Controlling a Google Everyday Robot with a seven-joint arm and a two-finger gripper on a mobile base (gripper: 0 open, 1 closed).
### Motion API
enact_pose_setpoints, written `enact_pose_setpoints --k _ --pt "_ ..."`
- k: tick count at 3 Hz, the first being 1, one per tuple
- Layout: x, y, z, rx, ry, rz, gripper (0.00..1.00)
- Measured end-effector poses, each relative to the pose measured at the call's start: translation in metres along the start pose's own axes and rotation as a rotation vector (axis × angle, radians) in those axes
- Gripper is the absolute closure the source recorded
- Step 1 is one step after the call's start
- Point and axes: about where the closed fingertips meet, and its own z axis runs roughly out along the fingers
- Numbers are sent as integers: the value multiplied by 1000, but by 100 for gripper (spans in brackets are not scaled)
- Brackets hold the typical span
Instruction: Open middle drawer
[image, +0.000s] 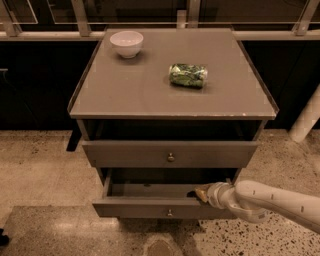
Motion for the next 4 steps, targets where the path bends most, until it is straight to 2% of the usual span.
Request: enact_pose_setpoints --k 2,3,4 --pt "18 12 -9 4 -6 11 100" --pt "26 19 -17 5 -28 37 100" --pt "43 37 -22 -3 -44 60 100"
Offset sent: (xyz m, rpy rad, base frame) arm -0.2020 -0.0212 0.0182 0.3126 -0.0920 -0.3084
